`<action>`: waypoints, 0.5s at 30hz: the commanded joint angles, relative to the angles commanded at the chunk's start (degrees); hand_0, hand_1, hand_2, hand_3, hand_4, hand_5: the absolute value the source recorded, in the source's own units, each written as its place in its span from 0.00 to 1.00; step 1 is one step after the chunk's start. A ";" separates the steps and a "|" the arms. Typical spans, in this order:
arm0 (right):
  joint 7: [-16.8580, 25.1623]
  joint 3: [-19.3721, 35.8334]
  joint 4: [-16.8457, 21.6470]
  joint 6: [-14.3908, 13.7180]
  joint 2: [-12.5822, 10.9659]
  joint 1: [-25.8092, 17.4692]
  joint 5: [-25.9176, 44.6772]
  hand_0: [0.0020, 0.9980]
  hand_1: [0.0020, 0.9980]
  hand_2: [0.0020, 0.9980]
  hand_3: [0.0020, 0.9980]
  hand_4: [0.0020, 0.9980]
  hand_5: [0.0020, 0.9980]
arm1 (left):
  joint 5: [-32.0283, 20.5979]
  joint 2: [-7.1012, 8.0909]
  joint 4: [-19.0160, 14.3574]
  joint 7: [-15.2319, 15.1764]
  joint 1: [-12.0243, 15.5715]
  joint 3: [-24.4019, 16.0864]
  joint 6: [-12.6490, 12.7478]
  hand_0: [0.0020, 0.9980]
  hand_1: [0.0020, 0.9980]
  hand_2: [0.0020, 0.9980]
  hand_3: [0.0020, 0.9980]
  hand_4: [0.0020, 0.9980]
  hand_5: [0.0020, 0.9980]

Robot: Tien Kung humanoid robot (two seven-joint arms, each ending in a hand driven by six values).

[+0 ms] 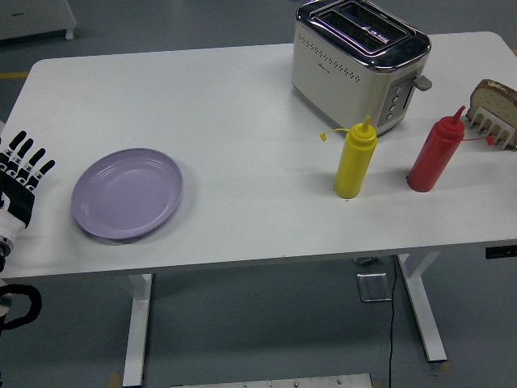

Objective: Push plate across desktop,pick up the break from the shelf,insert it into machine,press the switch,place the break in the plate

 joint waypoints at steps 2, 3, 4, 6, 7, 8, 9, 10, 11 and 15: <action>-0.01 0.02 0.01 0.01 0.00 0.02 0.00 0.86 0.81 0.78 0.76 0.41 0.51 | 0.02 -0.03 0.07 0.01 0.09 0.20 -0.02 0.85 0.91 0.96 0.89 0.61 1.00; -0.01 0.06 0.02 0.02 -0.01 0.02 0.00 0.86 0.81 0.78 0.76 0.41 0.51 | 0.02 -0.08 0.14 0.02 0.18 0.40 -0.01 0.85 0.91 0.96 0.89 0.61 1.00; -0.01 0.11 0.03 0.02 -0.02 0.02 0.00 0.86 0.81 0.78 0.76 0.41 0.51 | 0.01 -0.12 0.20 0.03 0.25 0.58 0.00 0.85 0.91 0.96 0.89 0.61 1.00; -0.01 0.21 0.07 0.02 -0.09 0.02 -0.03 0.86 0.81 0.78 0.76 0.41 0.51 | 0.01 -0.25 0.33 0.03 0.35 0.96 0.03 0.85 0.91 0.96 0.88 0.61 1.00; 0.00 0.25 0.10 0.01 -0.12 0.03 -0.07 0.86 0.81 0.78 0.76 0.41 0.51 | 0.00 -0.33 0.40 0.04 0.36 1.17 0.04 0.85 0.91 0.96 0.88 0.61 1.00; 0.03 0.27 0.14 -0.01 -0.16 0.03 -0.19 0.86 0.81 0.78 0.76 0.41 0.51 | -0.01 -0.40 0.46 0.03 0.35 1.37 0.04 0.85 0.91 0.96 0.88 0.61 1.00; 0.05 0.27 0.18 -0.04 -0.19 0.03 -0.33 0.86 0.81 0.78 0.76 0.41 0.51 | -0.01 -0.45 0.49 0.03 0.35 1.52 0.04 0.85 0.91 0.96 0.88 0.61 1.00; 0.15 0.22 0.28 -0.12 -0.22 0.03 -0.84 0.86 0.81 0.78 0.76 0.41 0.51 | -0.04 -0.52 0.52 0.03 0.33 1.73 0.04 0.85 0.91 0.96 0.88 0.61 1.00; 0.22 0.18 0.36 -0.18 -0.24 0.03 -1.22 0.86 0.81 0.78 0.76 0.41 0.51 | -0.06 -0.57 0.54 0.03 0.32 1.88 0.04 0.85 0.91 0.96 0.88 0.61 1.00; 0.79 -0.52 0.89 -0.54 -0.38 0.02 -4.47 0.86 0.81 0.78 0.76 0.41 0.51 | -0.26 -0.85 0.69 0.04 0.17 2.74 0.05 0.85 0.91 0.96 0.88 0.61 1.00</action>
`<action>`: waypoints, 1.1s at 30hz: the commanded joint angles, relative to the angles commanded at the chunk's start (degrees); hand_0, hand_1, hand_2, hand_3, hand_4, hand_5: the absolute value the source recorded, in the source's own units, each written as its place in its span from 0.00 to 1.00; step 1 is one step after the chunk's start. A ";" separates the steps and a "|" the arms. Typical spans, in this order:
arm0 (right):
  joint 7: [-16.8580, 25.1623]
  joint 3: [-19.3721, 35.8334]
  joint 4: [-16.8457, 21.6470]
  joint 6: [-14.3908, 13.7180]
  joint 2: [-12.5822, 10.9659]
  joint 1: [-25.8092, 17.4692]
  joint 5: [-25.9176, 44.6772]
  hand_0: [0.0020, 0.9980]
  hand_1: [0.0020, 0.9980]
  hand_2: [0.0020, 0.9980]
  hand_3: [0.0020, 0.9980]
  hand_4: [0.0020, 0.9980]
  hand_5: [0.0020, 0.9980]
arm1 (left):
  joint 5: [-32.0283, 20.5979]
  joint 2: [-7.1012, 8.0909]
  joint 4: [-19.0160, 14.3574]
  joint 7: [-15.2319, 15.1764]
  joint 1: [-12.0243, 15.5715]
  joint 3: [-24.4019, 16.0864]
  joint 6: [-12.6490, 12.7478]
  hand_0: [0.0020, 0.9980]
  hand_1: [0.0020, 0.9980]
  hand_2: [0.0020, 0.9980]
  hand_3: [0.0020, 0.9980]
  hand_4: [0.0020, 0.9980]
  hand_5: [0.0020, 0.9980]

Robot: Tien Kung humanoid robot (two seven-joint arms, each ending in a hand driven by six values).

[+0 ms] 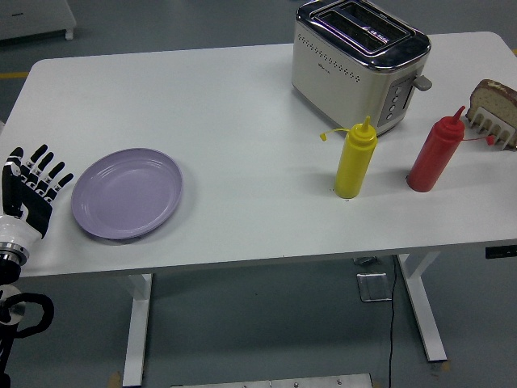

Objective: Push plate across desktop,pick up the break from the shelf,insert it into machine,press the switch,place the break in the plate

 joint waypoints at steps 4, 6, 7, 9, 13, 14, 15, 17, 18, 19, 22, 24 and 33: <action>0.49 -0.73 0.32 -0.33 -0.11 0.03 -2.73 0.86 0.81 0.78 0.76 0.41 0.50 | -0.11 -0.32 0.36 0.01 -0.19 0.56 0.11 0.85 0.91 0.97 0.88 0.61 1.00; 0.57 -0.96 0.40 -0.43 -0.17 0.03 -3.33 0.86 0.81 0.78 0.76 0.41 0.50 | -0.13 -0.44 0.58 0.01 -0.22 0.78 0.16 0.85 0.91 0.97 0.88 0.61 1.00; 0.60 -1.04 0.43 -0.47 -0.19 0.03 -3.54 0.86 0.81 0.78 0.76 0.41 0.50 | -0.13 -0.49 0.66 0.01 -0.23 0.87 0.18 0.85 0.91 0.97 0.88 0.61 1.00; 0.66 -1.19 0.49 -0.59 -0.26 0.01 -3.92 0.86 0.81 0.78 0.76 0.41 0.50 | -0.17 -0.58 0.80 0.00 -0.20 1.04 0.22 0.85 0.91 0.97 0.88 0.61 1.00; 0.93 -1.53 0.67 -0.91 -0.41 -0.05 -5.09 0.86 0.81 0.78 0.76 0.41 0.50 | -0.32 -0.68 0.88 0.02 -0.21 1.41 0.22 0.85 0.91 0.97 0.88 0.61 1.00; 1.01 -1.64 0.71 -1.00 -0.45 -0.05 -5.46 0.86 0.81 0.78 0.76 0.42 0.50 | -0.36 -0.69 0.89 0.03 -0.24 1.51 0.22 0.85 0.91 0.97 0.88 0.61 1.00; 1.21 -1.90 0.76 -1.21 -0.52 -0.02 -6.26 0.86 0.81 0.78 0.76 0.42 0.50 | -0.44 -0.69 0.90 0.03 -0.30 1.67 0.20 0.85 0.91 0.97 0.88 0.61 1.00; 1.69 -2.49 0.80 -1.68 -0.65 0.06 -7.95 0.86 0.81 0.78 0.76 0.42 0.50 | -0.59 -0.68 0.91 0.05 -0.44 1.98 0.16 0.85 0.91 0.97 0.88 0.61 1.00; 1.98 -2.83 0.80 -1.95 -0.71 0.11 -9.15 0.86 0.81 0.78 0.76 0.42 0.50 | -0.67 -0.67 0.91 0.06 -0.51 2.14 0.13 0.85 0.91 0.97 0.88 0.61 1.00; 2.48 -3.40 0.71 -2.42 -0.81 0.21 -10.40 0.86 0.81 0.78 0.76 0.42 0.50 | -0.75 -0.66 0.92 0.08 -0.59 2.32 0.11 0.85 0.91 0.97 0.88 0.61 1.00; 4.06 -5.40 0.20 -4.22 -1.13 0.62 -14.91 0.87 0.82 0.79 0.76 0.45 0.43 | -1.04 -0.69 0.97 0.16 -0.88 2.79 0.03 0.85 0.91 0.97 0.88 0.61 1.00; 4.86 -6.92 -0.29 -5.43 -1.41 1.03 -19.17 0.87 0.82 0.79 0.76 0.45 0.43 | -1.29 -0.66 1.05 0.27 -1.17 3.16 -0.07 0.85 0.91 0.97 0.88 0.61 1.00; 4.04 -11.56 -1.96 -7.11 -2.43 3.55 -38.26 0.91 0.86 0.85 0.85 0.64 0.29 | -2.22 0.29 1.46 0.71 -3.27 5.65 -0.90 0.85 0.91 0.97 0.87 0.61 1.00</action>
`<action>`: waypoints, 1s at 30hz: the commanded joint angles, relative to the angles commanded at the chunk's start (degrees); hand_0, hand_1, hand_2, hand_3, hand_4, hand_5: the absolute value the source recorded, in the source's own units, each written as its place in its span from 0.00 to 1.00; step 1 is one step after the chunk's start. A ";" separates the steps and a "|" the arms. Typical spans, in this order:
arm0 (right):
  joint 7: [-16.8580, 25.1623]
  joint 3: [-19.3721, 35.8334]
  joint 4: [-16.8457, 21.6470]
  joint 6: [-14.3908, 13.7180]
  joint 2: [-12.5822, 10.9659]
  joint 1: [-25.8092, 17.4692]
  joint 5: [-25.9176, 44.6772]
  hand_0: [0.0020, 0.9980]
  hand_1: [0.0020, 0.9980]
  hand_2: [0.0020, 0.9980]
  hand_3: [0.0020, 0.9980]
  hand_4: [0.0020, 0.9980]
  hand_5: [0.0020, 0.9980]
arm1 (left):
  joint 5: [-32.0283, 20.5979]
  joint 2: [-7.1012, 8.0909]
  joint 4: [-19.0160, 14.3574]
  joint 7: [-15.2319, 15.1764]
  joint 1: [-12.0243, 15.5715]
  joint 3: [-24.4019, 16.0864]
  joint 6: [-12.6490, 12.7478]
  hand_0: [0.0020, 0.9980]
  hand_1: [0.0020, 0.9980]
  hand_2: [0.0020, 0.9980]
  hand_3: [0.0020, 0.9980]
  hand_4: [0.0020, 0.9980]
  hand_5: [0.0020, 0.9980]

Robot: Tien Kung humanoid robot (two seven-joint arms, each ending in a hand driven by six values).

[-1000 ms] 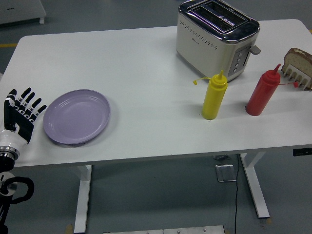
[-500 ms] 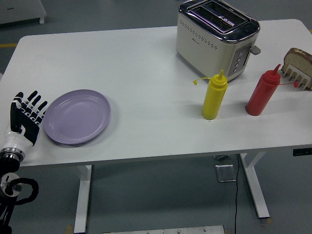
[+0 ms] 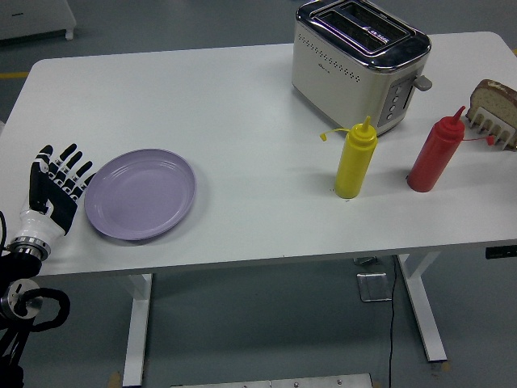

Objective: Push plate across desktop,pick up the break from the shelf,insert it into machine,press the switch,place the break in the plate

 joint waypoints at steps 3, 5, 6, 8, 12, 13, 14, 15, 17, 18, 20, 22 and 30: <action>-0.87 -1.38 -0.56 0.07 -0.37 1.02 -6.70 0.91 0.86 0.85 0.85 0.64 0.29 | -0.23 0.03 0.12 0.12 -0.56 0.79 -0.15 0.85 0.91 0.97 0.87 0.61 1.00; -1.46 -2.36 -1.03 0.13 -0.59 1.78 -10.48 0.92 0.87 0.87 0.87 0.67 0.26 | -0.45 -0.03 0.18 0.17 -0.86 1.38 -0.22 0.85 0.91 0.97 0.87 0.61 1.00; -1.75 -2.88 -1.28 0.18 -0.66 2.20 -12.55 0.92 0.87 0.87 0.87 0.67 0.26 | -0.55 -0.09 0.21 0.20 -1.00 1.68 -0.23 0.85 0.91 0.97 0.87 0.61 1.00; -2.29 -3.92 -1.79 0.26 -0.73 3.07 -16.89 0.92 0.87 0.87 0.87 0.67 0.26 | -0.78 -0.25 0.27 0.25 -1.32 2.31 -0.24 0.85 0.91 0.97 0.87 0.61 1.00; -3.11 -5.99 -2.81 0.35 -0.59 4.91 -24.14 0.92 0.88 0.88 0.88 0.69 0.25 | -1.16 -0.76 0.44 0.35 -2.00 3.37 -0.22 0.85 0.91 0.97 0.87 0.61 1.00; -3.39 -6.72 -3.12 0.40 -0.54 5.55 -25.87 0.92 0.88 0.88 0.88 0.69 0.25 | -1.27 -0.99 0.51 0.38 -2.23 3.66 -0.20 0.85 0.91 0.97 0.87 0.61 1.00; -3.70 -7.51 -3.45 0.44 -0.50 6.22 -27.60 0.92 0.88 0.88 0.88 0.69 0.25 | -1.37 -1.23 0.59 0.40 -2.48 3.95 -0.18 0.85 0.91 0.97 0.87 0.61 1.00; -3.90 -8.03 -3.67 0.47 -0.47 6.66 -29.04 0.92 0.88 0.88 0.88 0.69 0.25 | -1.43 -1.40 0.64 0.42 -2.64 4.14 -0.17 0.85 0.91 0.97 0.87 0.61 1.00; -4.47 -9.29 -4.28 0.48 -0.30 7.83 -31.56 0.92 0.88 0.88 0.89 0.70 0.25 | -1.55 -1.77 0.74 0.50 -2.95 4.56 -0.17 0.85 0.90 0.97 0.87 0.61 1.00; -4.83 -10.02 -4.70 0.50 -0.11 8.59 -32.93 0.92 0.88 0.88 0.89 0.70 0.25 | -1.62 -1.96 0.80 0.54 -3.09 4.77 -0.17 0.85 0.90 0.97 0.87 0.61 1.00; -5.40 -11.15 -5.40 0.59 0.30 9.86 -35.07 0.92 0.88 0.88 0.89 0.70 0.25 | -1.71 -2.23 0.90 0.59 -3.26 5.08 -0.17 0.85 0.90 0.97 0.87 0.61 1.00; -6.04 -12.45 -6.28 0.77 0.85 11.40 -37.17 0.92 0.88 0.88 0.89 0.70 0.25 | -1.82 -2.52 1.05 0.62 -3.44 5.41 -0.15 0.85 0.90 0.97 0.87 0.61 1.00; -7.44 -16.65 -9.38 1.45 2.37 16.47 -39.56 0.87 0.85 0.86 0.88 0.71 0.26 | -2.27 -4.05 1.95 0.72 -4.54 6.67 -0.07 0.85 0.90 0.97 0.87 0.62 1.00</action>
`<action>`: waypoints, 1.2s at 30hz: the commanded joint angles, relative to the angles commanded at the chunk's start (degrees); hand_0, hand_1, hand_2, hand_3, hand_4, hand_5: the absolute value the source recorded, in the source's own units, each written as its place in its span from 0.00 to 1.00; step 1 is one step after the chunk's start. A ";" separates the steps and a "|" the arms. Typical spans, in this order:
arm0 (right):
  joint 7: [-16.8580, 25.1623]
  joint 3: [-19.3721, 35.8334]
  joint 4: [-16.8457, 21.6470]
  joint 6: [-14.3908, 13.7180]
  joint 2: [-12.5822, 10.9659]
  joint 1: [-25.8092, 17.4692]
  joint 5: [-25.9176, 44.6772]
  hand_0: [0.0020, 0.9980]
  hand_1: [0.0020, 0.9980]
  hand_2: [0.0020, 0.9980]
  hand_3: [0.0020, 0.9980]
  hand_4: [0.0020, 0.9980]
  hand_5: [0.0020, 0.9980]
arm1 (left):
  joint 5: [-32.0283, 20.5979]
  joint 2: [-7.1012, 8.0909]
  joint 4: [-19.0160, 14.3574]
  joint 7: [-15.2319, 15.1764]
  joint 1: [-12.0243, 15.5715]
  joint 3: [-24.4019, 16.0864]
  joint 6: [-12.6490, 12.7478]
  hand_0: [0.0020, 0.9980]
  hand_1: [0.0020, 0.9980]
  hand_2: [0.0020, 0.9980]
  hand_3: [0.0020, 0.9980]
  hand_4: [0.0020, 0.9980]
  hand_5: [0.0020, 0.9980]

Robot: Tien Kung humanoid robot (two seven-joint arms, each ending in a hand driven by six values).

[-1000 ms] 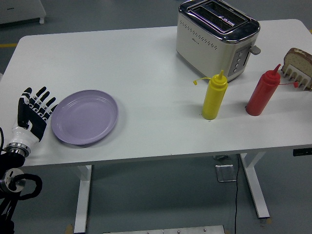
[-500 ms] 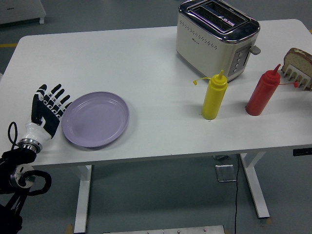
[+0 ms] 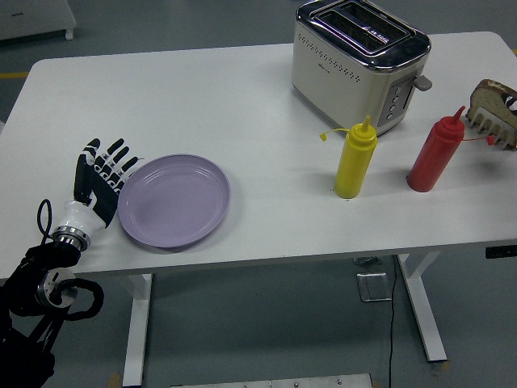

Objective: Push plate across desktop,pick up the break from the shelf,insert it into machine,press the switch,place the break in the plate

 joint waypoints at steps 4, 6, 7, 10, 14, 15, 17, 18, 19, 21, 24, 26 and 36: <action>-0.86 -1.53 -1.13 0.26 0.50 1.81 -0.58 0.87 0.85 0.86 0.88 0.71 0.26 | -0.21 -1.21 0.73 0.07 -0.83 0.55 0.10 0.85 0.90 0.97 0.87 0.62 1.00; -1.40 -2.28 -1.72 0.30 0.74 2.63 -1.04 0.81 0.80 0.81 0.83 0.71 0.26 | -0.33 -1.86 1.21 0.10 -1.35 0.87 0.15 0.85 0.90 0.97 0.87 0.62 1.00; -1.73 -2.70 -2.06 0.32 0.85 3.06 -1.41 0.81 0.80 0.81 0.83 0.71 0.26 | -0.42 -2.20 1.50 0.10 -1.66 1.05 0.18 0.85 0.90 0.97 0.87 0.62 1.00; -2.57 -3.79 -2.88 0.34 1.04 4.03 -2.58 0.81 0.80 0.81 0.83 0.71 0.26 | -0.71 -3.06 2.23 0.06 -2.50 1.68 0.29 0.85 0.90 0.97 0.87 0.62 1.00; -3.52 -5.20 -4.15 0.16 1.27 5.16 -4.17 0.71 0.72 0.72 0.77 0.70 0.26 | -1.28 -4.29 3.34 0.09 -3.72 2.98 0.21 0.85 0.90 0.97 0.87 0.62 1.00; -3.73 -5.45 -4.43 0.16 1.32 5.36 -4.57 0.71 0.72 0.72 0.77 0.70 0.26 | -1.44 -4.58 3.56 0.10 -3.96 3.38 0.19 0.85 0.90 0.97 0.87 0.62 1.00; -4.09 -5.84 -4.93 0.14 1.41 5.67 -5.41 0.62 0.65 0.65 0.72 0.69 0.25 | -1.75 -5.15 3.95 0.14 -4.39 4.24 0.16 0.85 0.90 0.97 0.87 0.62 1.00; -4.27 -6.07 -5.23 0.13 1.45 5.83 -5.85 0.62 0.65 0.65 0.72 0.69 0.25 | -1.97 -5.52 4.16 0.16 -4.63 4.78 0.15 0.85 0.90 0.97 0.87 0.62 1.00; -4.38 -6.21 -5.40 0.12 1.48 5.93 -6.11 0.62 0.65 0.65 0.72 0.69 0.25 | -2.10 -5.73 4.29 0.17 -4.77 5.09 0.14 0.85 0.90 0.97 0.87 0.62 1.00; -4.58 -6.50 -5.79 0.08 1.55 6.15 -6.87 0.62 0.65 0.65 0.72 0.69 0.25 | -2.46 -6.23 4.55 0.20 -5.13 5.85 0.11 0.85 0.90 0.97 0.87 0.62 1.00; -4.88 -6.87 -6.33 -0.17 1.65 6.41 -8.01 0.50 0.57 0.58 0.66 0.67 0.26 | -3.03 -6.93 4.85 0.22 -5.69 6.90 0.06 0.85 0.90 0.97 0.87 0.62 1.00; -4.93 -7.13 -6.70 -0.42 1.74 6.56 -8.75 0.50 0.57 0.58 0.66 0.67 0.26 | -3.40 -7.37 5.04 0.19 -6.11 7.59 0.05 0.85 0.90 0.97 0.87 0.62 1.00; -3.83 -7.98 -7.95 -2.00 2.11 6.78 -10.75 0.33 0.41 0.48 0.54 0.52 0.15 | -4.98 -9.26 5.76 -0.19 -7.86 10.01 -0.11 0.85 0.90 0.97 0.87 0.62 1.00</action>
